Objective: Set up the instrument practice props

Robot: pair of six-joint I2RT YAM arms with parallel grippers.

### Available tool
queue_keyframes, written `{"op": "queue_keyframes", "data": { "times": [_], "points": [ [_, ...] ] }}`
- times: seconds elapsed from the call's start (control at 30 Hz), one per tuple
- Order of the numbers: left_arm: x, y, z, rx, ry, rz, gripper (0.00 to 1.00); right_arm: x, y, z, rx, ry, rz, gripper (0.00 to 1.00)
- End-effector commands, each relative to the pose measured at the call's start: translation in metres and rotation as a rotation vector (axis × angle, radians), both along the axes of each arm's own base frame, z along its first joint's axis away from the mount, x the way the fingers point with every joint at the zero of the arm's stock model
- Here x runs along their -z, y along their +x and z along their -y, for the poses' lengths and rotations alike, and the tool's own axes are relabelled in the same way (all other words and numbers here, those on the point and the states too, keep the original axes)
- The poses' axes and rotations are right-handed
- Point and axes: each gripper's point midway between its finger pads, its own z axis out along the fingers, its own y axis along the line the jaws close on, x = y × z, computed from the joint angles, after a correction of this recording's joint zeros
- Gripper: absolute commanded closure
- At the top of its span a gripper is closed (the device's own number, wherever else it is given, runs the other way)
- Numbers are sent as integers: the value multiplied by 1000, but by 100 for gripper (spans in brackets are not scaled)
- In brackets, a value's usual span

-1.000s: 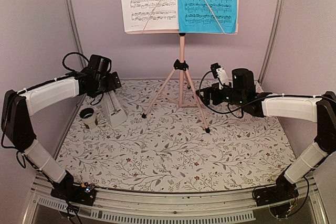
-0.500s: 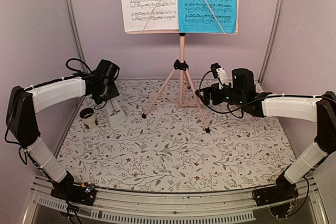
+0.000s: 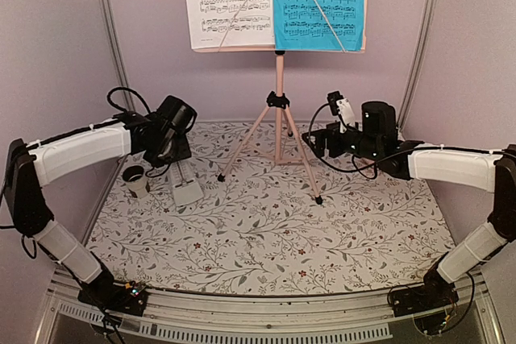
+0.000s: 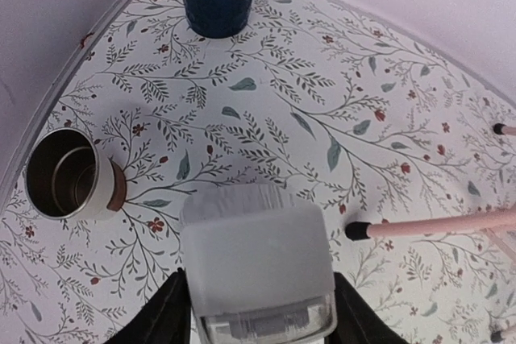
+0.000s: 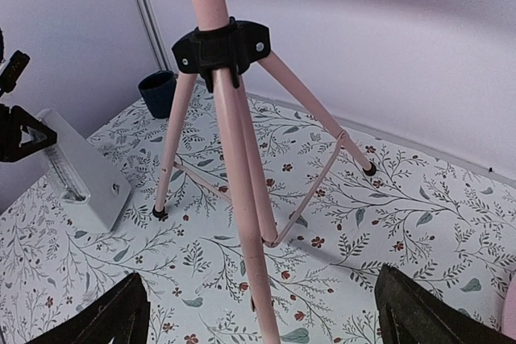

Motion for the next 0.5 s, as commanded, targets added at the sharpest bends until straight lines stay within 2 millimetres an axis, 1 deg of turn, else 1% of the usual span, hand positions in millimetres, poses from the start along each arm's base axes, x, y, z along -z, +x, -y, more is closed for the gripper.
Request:
{"op": "queue_keyframes", "data": {
  "times": [0.0, 0.1, 0.2, 0.33, 0.4, 0.47],
  "points": [
    [-33, -25, 26, 62, -69, 65, 68, -16, -7, 4, -5, 25, 30, 1],
    [-34, -43, 49, 128, -107, 51, 73, -18, -10, 5, -8, 27, 32, 1],
    [-31, -62, 76, 194, -115, 32, 75, -18, -14, 7, -9, 29, 31, 1],
    [-27, -87, 122, 296, -102, 12, 75, -20, -20, 10, -9, 39, 28, 1],
    [-31, -98, 150, 351, -114, 16, 75, -21, -23, 12, -6, 44, 26, 1],
    [-33, -106, 175, 385, -134, 20, 74, -24, -27, 15, -3, 54, 28, 1]
  ]
}}
